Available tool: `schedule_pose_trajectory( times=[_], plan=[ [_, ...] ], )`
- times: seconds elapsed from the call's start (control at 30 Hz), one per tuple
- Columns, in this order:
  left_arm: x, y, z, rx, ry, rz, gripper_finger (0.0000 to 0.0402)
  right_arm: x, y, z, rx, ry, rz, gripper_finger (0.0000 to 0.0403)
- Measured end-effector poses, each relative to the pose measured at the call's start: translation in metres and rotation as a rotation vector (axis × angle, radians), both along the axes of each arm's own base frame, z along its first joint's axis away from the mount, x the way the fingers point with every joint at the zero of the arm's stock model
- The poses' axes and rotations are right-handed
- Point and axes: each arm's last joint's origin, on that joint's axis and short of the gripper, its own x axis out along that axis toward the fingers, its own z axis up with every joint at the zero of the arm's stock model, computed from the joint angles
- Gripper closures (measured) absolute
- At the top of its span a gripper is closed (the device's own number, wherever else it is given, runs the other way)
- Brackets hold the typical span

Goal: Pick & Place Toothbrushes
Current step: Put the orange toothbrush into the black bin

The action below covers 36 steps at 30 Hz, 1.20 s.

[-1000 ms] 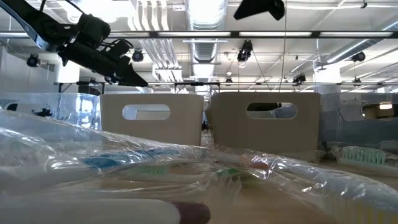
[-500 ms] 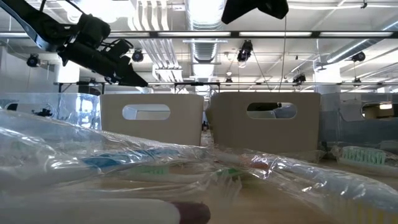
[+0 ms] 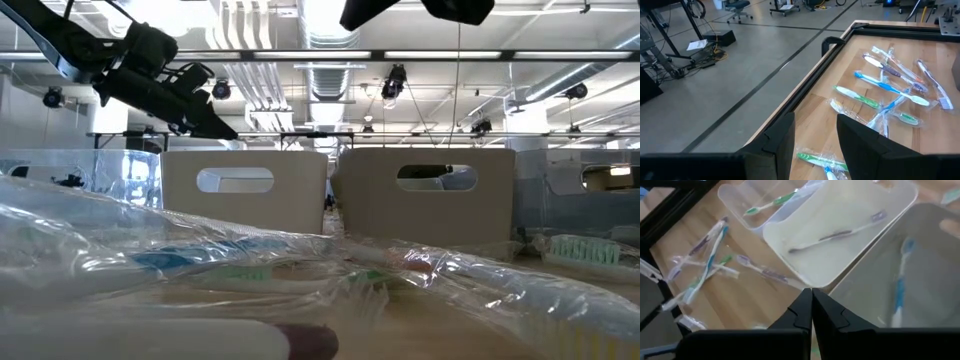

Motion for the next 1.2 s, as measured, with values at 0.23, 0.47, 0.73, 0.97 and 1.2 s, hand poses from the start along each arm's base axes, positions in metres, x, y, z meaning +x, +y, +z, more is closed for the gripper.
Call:
schedule_pose_trajectory(
  times=[0.23, 0.47, 0.73, 0.97, 1.2],
  plan=[
    [0.000, 0.000, 0.000, 0.000, 0.000, 0.000, 0.0250, 0.012, 0.034, -0.025, 0.023, 0.023, -0.004, 0.0394],
    [0.000, 0.000, 0.000, 0.000, 0.000, 0.000, 0.0250, 0.021, 0.060, -0.050, 0.038, 0.047, -0.012, 0.0394],
    [0.000, 0.000, 0.000, 0.000, 0.000, 0.000, 0.0250, 0.021, 0.076, -0.072, 0.034, 0.101, -0.029, 0.0394],
    [0.000, 0.000, 0.000, -0.001, 0.001, 0.000, 0.0250, 0.011, 0.072, -0.083, 0.064, 0.195, -0.145, 0.0394],
    [0.000, 0.000, 0.000, -0.001, 0.001, 0.000, 0.0250, 0.007, 0.074, -0.087, 0.106, 0.210, -0.178, 0.0394]
  ],
)
